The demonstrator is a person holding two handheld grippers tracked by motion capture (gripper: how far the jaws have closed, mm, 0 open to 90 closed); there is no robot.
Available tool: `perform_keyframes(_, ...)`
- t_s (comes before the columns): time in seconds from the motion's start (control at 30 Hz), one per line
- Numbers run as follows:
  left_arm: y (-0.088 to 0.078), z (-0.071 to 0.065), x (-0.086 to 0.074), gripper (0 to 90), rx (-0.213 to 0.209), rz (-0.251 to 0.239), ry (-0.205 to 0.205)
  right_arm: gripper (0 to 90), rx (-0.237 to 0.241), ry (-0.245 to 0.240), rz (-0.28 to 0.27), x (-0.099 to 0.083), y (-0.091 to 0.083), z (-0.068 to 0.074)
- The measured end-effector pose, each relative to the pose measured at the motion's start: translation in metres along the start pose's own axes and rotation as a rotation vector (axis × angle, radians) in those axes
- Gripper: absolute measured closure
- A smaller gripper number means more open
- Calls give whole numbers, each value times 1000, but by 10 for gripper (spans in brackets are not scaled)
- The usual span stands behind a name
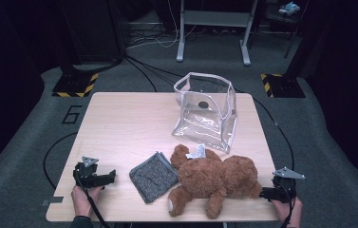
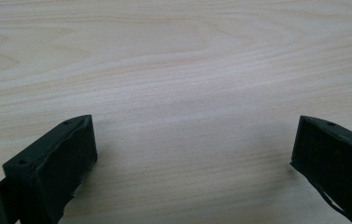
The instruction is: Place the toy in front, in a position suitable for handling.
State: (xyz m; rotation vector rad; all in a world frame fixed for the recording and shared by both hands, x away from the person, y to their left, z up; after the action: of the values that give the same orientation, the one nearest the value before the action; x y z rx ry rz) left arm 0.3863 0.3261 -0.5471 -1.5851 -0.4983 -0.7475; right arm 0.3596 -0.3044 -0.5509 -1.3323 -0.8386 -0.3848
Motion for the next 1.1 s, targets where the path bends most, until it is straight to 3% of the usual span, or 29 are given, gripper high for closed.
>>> perform_keyframes(0.17, -13, -8, 5, 0, -20, -43, 5, 24, -1, 1, 0, 0, 0, 0)
perform_keyframes(0.27, -21, -19, 11, 0, -57, -60, 20, 24, -2, 2, 0, 0, 0, 0)
perform_keyframes(0.43, -28, -45, 24, 0, -133, -81, 73, 26, -3, 2, 0, 0, 0, 0)
perform_keyframes(0.6, -28, -68, 32, 0, -189, -118, 83, 31, -6, -1, -6, 0, 0, -1)
perform_keyframes(0.8, -23, -99, 36, 0, -256, -97, 135, 32, -4, 3, -9, 0, 0, -1)
perform_keyframes(1.1, -13, -131, 34, 0, -310, -57, 212, 37, -5, 10, -7, 0, 0, -1)
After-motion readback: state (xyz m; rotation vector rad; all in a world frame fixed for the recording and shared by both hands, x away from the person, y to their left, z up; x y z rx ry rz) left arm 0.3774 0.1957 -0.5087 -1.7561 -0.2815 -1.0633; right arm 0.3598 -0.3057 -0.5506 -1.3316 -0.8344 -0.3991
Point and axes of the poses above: each handheld gripper's, and its own axes: y roughly forward along the jaws, x roughly out of its top, z roughly to its left, the point moved 3 cm from there along y, roughly forward along the jaws
